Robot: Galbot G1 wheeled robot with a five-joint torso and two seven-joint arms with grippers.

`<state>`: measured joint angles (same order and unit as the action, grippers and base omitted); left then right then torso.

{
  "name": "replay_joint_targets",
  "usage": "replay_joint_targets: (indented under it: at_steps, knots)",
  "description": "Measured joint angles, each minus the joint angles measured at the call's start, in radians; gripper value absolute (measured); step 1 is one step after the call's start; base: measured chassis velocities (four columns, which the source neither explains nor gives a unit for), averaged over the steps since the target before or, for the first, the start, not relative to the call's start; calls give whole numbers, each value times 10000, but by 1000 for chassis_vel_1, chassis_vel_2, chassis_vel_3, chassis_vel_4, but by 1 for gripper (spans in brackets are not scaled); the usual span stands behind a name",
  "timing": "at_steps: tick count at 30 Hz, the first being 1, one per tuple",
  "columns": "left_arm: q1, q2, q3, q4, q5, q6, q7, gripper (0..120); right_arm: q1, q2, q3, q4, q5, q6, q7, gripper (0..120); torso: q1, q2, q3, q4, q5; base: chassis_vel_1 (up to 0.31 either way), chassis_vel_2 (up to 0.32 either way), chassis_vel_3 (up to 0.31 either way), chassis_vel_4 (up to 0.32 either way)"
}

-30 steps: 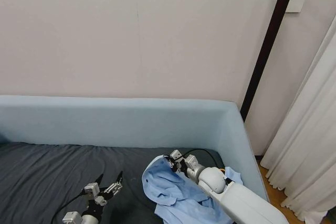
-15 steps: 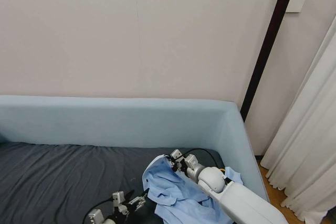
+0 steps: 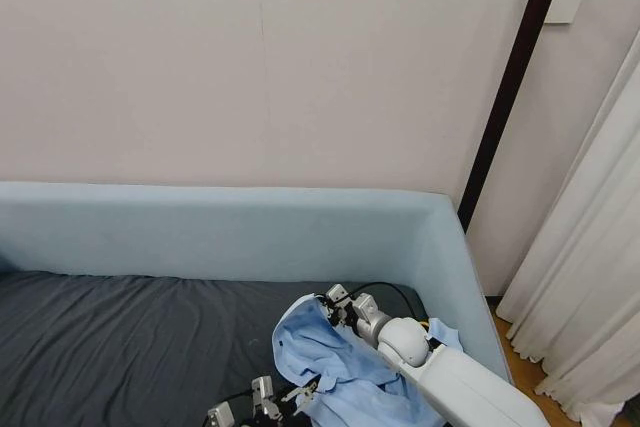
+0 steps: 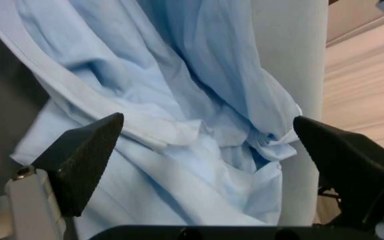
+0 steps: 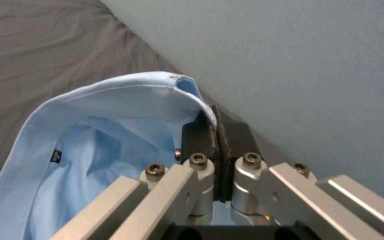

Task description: Pick up the clothes from the sofa and hang them on the clothes hanger.

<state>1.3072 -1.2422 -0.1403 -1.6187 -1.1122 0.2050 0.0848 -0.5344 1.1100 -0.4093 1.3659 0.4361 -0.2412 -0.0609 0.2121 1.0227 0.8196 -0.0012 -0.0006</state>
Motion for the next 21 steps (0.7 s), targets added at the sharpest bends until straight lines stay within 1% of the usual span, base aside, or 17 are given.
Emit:
replay_joint_targets:
  at_steps: [3,6,10,11,14,15,18,19,20,21]
  knots:
    - [-61,-230,45,43,-164,148,-291,100,-68,-1,75,2,-32,13,34,0,0,0,0,0,0,0,0,0,0]
    - [-66,-306,-26,50,-197,238,-446,100,-105,4,116,10,-40,20,55,0,0,0,0,0,-2,0,0,0,0]
    - [-20,-115,-294,-102,128,310,-436,100,-109,3,155,59,-11,48,109,0,0,-1,0,0,-3,0,0,0,0]
    - [17,15,-441,-210,208,310,-399,100,-89,3,209,118,98,46,142,0,0,-1,1,-1,-2,0,0,0,0]
    - [240,480,-976,-581,529,140,-265,100,142,-87,427,799,679,-278,468,0,0,0,0,2,-1,0,0,0,0]
    - [240,480,-976,-581,529,140,-265,100,142,-87,427,799,679,-278,468,0,0,0,0,2,-1,0,0,0,0]
    - [533,739,-1322,-955,697,-60,-157,100,529,-427,466,1679,1014,-845,919,0,0,0,0,3,-1,0,0,0,0]
    - [651,759,-1421,-1090,820,-172,-130,100,720,-568,466,2029,1117,-1045,1107,0,0,0,0,-1,-2,0,0,0,0]
    - [651,759,-1421,-1090,820,-172,-130,100,720,-568,466,2029,1117,-1045,1107,0,0,0,0,-1,-2,0,0,0,0]
    - [766,738,-1483,-1205,1049,-320,-71,100,946,-744,462,2387,1187,-1208,1278,0,0,0,0,0,-2,0,0,0,0]
